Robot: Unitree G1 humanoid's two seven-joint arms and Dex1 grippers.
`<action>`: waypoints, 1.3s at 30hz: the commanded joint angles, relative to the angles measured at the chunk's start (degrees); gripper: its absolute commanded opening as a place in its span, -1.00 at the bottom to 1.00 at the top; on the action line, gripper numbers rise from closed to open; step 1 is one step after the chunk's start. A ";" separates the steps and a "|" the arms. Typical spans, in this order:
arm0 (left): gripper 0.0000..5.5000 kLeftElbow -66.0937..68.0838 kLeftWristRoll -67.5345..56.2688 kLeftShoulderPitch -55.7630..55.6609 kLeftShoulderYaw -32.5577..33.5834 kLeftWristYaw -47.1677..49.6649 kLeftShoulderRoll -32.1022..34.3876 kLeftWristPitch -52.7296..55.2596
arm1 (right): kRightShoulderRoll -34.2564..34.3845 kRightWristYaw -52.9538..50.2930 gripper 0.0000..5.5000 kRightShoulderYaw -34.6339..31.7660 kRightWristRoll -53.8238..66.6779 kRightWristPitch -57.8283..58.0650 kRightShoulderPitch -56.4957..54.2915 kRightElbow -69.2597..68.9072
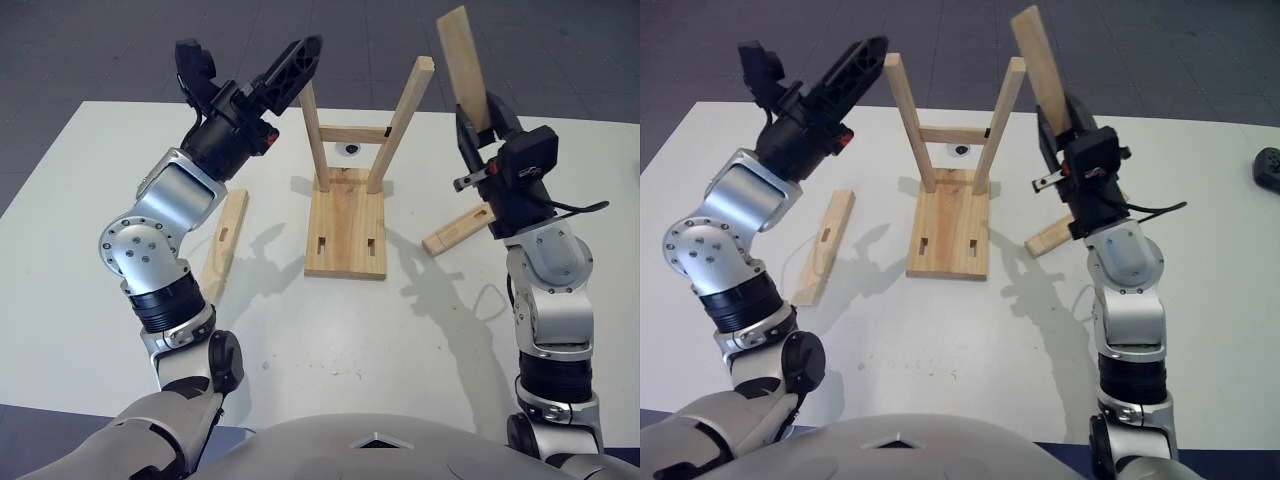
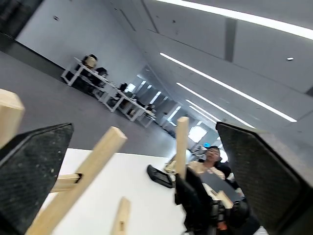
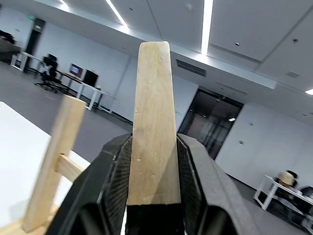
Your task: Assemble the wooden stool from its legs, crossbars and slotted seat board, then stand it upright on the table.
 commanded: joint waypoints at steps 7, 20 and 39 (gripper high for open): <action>0.96 -0.58 -14.08 1.45 -7.62 11.42 1.46 -1.23 | 2.74 3.79 -0.52 7.78 5.33 5.06 -1.02 -6.46; 0.28 -2.83 -11.22 1.87 -13.01 9.37 5.85 -5.73 | 2.95 2.65 -0.52 10.19 3.53 7.59 1.71 -6.93; -0.82 -2.14 -4.64 3.78 -15.13 5.79 8.02 -8.69 | 4.02 2.03 -0.52 10.63 3.43 8.86 2.59 -7.45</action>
